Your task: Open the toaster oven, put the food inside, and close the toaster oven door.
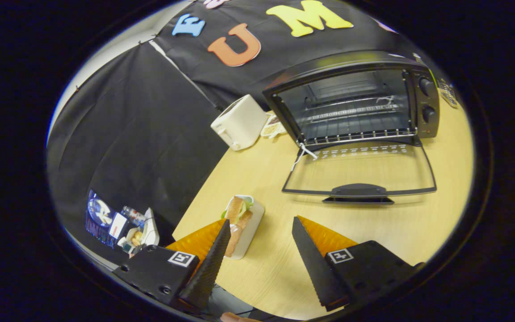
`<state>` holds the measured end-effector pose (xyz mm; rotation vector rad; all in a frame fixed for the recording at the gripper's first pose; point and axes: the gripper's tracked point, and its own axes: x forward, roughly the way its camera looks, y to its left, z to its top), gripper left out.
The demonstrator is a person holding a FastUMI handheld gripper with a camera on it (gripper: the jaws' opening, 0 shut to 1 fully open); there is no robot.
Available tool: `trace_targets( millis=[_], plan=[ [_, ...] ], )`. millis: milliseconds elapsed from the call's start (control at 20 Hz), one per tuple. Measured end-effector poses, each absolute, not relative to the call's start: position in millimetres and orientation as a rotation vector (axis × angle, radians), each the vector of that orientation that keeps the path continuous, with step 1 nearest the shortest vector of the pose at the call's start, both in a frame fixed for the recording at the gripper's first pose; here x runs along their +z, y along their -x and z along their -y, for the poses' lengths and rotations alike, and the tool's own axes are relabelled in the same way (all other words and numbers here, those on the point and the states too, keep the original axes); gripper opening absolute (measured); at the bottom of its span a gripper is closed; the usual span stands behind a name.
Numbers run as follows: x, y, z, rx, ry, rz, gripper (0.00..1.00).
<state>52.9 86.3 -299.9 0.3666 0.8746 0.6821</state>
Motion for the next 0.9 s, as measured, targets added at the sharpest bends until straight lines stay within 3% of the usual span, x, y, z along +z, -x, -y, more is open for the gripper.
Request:
trace_targets(
  millis=[350, 700, 900],
  plan=[
    [-303, -47, -124, 0.798, -0.589, -1.057, 0.89],
    [-326, -46, -137, 0.721, -0.486, -1.271, 0.77],
    [-326, -42, -142, 0.717, -0.524, -1.280, 0.49]
  ],
)
